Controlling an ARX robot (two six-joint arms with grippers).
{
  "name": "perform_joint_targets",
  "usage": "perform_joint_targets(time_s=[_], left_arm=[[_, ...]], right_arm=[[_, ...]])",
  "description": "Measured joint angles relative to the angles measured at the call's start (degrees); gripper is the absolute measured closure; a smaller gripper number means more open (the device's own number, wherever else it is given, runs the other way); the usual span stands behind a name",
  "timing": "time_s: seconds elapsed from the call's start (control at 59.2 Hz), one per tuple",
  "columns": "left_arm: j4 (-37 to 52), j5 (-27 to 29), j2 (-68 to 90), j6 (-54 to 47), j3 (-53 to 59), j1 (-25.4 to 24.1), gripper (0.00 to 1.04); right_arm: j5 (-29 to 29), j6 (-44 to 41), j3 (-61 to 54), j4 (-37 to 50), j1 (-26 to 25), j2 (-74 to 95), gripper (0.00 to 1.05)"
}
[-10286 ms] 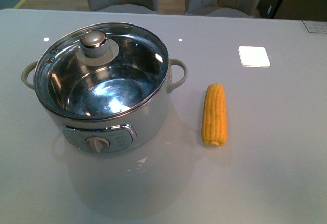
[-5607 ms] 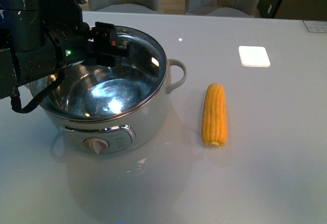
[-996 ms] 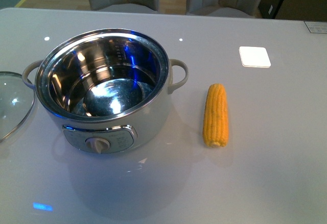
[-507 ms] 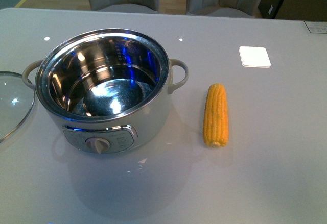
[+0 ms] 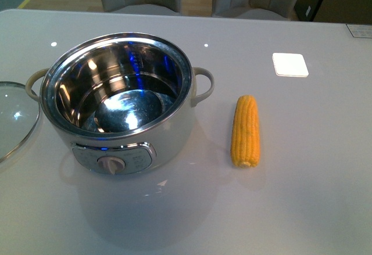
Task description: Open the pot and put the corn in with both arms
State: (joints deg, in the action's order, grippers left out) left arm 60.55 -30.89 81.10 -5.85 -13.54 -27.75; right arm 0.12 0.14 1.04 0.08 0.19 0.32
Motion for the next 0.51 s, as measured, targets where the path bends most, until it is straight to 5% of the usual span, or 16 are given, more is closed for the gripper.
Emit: perform_joint_targets(time_s=[0.507], left_arm=[[-32.68, 8.48, -40.50, 0.85, 7.32, 11.26, 0.07]], right_arm=[[0.00, 0.00, 0.00, 0.00, 0.00, 0.00, 0.09]])
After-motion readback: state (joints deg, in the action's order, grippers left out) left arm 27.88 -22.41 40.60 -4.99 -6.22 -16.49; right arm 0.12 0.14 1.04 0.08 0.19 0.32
